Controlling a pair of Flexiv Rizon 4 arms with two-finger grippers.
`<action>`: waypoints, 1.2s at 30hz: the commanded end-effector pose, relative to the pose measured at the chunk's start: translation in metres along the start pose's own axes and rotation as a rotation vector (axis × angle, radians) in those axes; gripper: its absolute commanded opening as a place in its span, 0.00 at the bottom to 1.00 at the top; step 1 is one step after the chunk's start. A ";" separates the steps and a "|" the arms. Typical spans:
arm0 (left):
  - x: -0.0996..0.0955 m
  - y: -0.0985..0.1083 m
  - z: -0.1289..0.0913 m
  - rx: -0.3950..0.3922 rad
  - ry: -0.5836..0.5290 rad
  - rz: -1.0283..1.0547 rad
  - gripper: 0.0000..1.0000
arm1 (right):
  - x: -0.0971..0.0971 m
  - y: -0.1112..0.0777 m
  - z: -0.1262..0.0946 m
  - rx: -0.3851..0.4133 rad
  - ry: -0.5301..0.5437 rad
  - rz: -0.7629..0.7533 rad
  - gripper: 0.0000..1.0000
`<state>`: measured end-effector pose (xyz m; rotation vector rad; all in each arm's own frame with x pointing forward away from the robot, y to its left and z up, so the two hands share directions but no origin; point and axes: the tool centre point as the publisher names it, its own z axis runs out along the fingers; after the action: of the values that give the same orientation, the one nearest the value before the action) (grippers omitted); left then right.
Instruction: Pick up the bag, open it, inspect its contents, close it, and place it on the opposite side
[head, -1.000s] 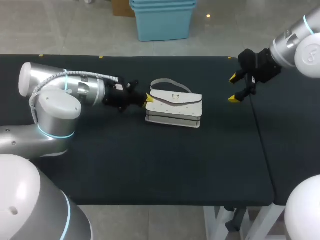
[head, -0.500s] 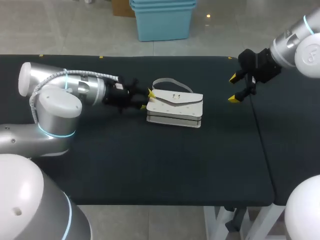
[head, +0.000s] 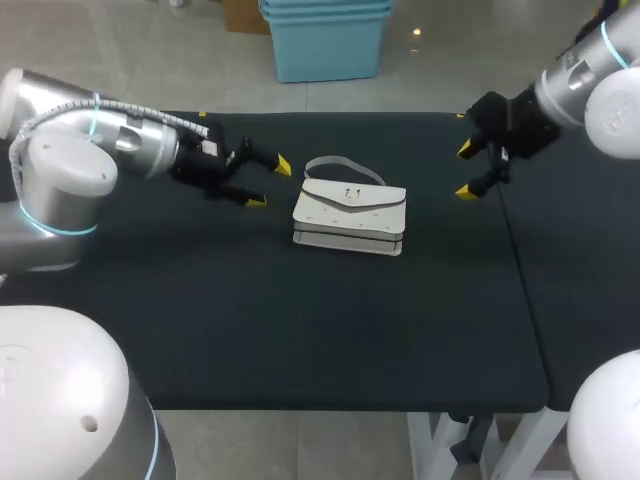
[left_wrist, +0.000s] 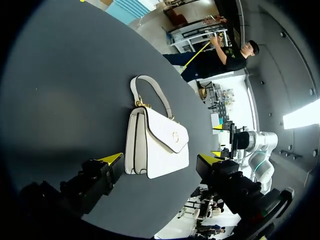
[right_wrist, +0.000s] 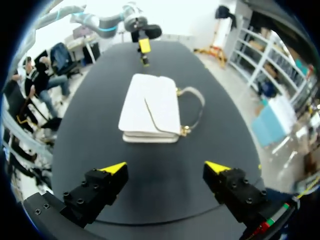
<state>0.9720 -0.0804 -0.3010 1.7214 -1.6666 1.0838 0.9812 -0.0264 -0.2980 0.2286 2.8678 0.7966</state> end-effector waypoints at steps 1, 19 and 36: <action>0.011 -0.021 -0.026 -0.118 -0.084 0.043 1.00 | 0.010 0.023 -0.003 0.116 -0.053 0.001 1.00; 0.012 -0.056 -0.063 -0.321 -0.228 0.370 1.00 | 0.046 0.069 0.019 0.209 -0.243 -0.114 1.00; 0.015 -0.063 -0.069 -0.414 -0.206 0.420 1.00 | 0.059 0.074 0.037 0.281 -0.328 -0.153 1.00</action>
<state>1.0154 -0.0253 -0.2404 1.3034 -2.2640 0.7226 0.9404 0.0647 -0.2937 0.1400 2.7146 0.3074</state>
